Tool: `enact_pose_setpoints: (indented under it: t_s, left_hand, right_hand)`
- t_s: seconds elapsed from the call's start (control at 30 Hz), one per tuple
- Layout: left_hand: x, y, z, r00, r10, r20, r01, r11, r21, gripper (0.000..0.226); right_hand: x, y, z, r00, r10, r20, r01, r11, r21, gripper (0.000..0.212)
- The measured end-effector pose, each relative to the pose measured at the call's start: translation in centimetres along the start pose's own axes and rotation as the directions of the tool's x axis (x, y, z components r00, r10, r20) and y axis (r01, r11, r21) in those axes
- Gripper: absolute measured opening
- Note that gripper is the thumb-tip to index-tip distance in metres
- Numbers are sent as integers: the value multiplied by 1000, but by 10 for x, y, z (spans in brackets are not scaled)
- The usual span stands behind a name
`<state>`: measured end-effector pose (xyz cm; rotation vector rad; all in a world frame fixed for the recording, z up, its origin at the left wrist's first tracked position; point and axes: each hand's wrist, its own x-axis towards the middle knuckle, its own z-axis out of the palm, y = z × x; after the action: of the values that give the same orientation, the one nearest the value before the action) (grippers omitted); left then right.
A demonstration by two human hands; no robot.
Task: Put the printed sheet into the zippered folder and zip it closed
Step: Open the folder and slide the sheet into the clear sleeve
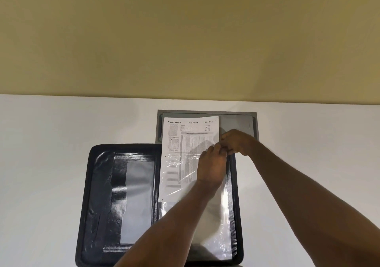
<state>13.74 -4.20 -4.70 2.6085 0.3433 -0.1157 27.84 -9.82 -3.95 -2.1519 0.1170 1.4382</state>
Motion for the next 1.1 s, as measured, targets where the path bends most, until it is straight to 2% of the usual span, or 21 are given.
enact_pose_setpoints:
  t_s: [0.1,0.17,0.27,0.33,0.57,0.73,0.8,0.87,0.93,1.0,1.1]
  left_hand:
    - [1,1,2,1000,6,2,-6,1000,16,27]
    - [0,1,2,1000,16,-12,-16,1000,14,29]
    - [-3,3,-1,998,45,-38,-45,999,-8,29]
    - [-4,3,-1,997,52,-50,-53,998,-17,23]
    - [-2,1,4,995,71,-66,-70,997,15,24]
    - [-1,-1,9,999,43,-29,-43,999,-5,33]
    - [-1,0,8,999,31,-31,-31,1000,-5,27]
    - [-1,1,7,999,29,-36,-29,1000,5,18]
    - [-1,1,6,999,29,-39,-28,999,25,13]
    - [0,1,6,999,22,-50,-21,999,28,12]
    - [1,-1,10,998,12,-68,-12,1000,14,15]
  right_hand:
    - [3,1,1,999,46,-4,-46,992,-116,21]
    - [7,-1,2,998,8,-64,-10,1000,-26,23]
    - [12,-4,3,974,-88,-210,127,975,181,23]
    - [14,-7,2,961,-112,-254,164,967,195,22]
    - [4,-9,-5,994,-51,-97,64,989,133,27]
    - [6,-9,-4,998,47,-43,-52,993,-106,23]
    - [10,-9,-2,997,-6,-70,0,996,-93,23]
    - [12,-11,-1,977,-134,-167,134,991,-8,23]
    - [14,-14,-1,941,-235,-243,240,971,-9,17]
    - [15,-17,-1,931,-279,-236,274,960,-53,10]
    - [15,-20,-3,942,-290,-167,270,954,-132,11]
